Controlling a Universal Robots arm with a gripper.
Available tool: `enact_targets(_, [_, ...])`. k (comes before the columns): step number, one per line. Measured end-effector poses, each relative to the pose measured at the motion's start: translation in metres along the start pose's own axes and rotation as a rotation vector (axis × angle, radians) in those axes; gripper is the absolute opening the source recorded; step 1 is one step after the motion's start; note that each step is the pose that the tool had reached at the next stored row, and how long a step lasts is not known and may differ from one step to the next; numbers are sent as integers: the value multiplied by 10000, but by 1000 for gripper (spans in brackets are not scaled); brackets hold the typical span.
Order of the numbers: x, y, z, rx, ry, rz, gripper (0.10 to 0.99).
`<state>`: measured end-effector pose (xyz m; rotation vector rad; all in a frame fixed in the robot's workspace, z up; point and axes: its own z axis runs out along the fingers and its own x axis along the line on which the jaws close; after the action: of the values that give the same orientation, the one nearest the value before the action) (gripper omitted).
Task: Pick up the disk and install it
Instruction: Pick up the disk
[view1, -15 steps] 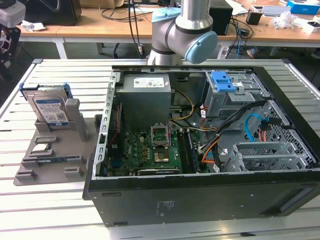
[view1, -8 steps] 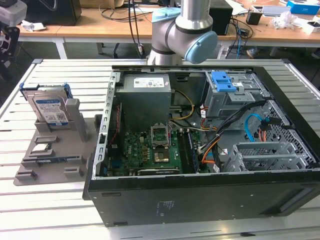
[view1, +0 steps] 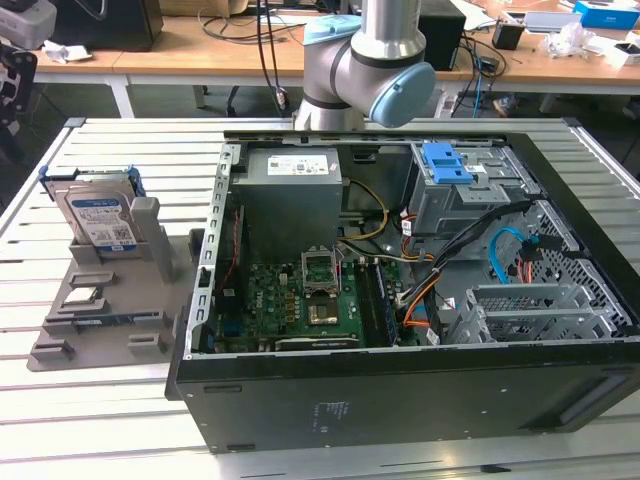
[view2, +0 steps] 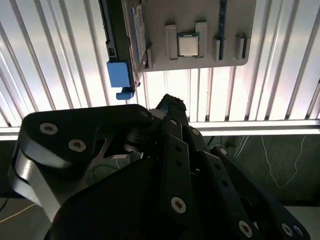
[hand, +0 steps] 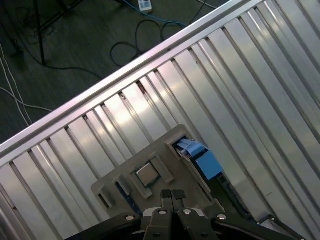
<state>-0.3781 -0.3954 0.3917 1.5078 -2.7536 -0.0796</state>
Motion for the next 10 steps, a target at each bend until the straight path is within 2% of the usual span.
enact_targets(10, [0,0,0,-23,44,-966,106])
